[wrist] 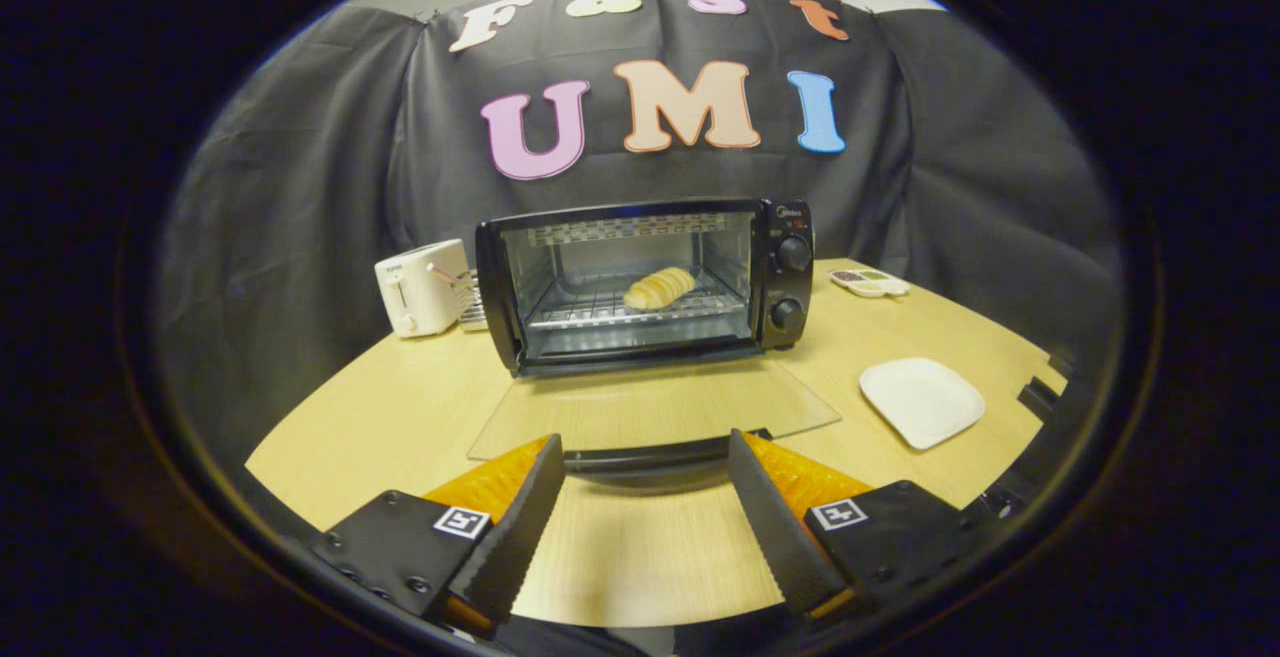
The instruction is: Open the toaster oven, put the food inside, and close the toaster oven door.
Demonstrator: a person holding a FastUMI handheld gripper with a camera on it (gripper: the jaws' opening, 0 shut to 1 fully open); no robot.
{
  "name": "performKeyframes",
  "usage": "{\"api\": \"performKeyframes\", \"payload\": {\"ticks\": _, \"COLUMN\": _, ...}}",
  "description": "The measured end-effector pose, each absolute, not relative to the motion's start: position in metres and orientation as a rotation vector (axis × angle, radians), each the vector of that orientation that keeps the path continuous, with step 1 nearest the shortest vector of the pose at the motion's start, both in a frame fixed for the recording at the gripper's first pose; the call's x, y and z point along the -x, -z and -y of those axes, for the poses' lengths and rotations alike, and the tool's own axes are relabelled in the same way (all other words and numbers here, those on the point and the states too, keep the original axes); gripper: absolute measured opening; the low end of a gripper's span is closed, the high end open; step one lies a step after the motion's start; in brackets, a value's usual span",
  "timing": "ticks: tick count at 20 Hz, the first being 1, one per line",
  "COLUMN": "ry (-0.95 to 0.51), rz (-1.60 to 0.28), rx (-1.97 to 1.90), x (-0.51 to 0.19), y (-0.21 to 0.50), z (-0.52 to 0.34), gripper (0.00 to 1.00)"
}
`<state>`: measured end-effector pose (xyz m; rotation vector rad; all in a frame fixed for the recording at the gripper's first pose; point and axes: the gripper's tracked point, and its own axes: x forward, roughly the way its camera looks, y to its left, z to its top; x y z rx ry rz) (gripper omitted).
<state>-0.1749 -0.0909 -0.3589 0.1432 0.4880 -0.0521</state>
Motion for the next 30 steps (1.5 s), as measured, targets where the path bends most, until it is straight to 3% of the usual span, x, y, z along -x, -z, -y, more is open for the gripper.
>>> {"api": "performKeyframes", "payload": {"ticks": 16, "ry": 0.002, "rz": -0.648, "rx": -0.203, "x": 0.182, "y": 0.416, "z": 0.085, "gripper": 1.00}}
{"api": "performKeyframes", "payload": {"ticks": 30, "ry": -0.041, "rz": -0.647, "rx": -0.206, "x": 0.163, "y": 0.418, "z": 0.084, "gripper": 0.99}}
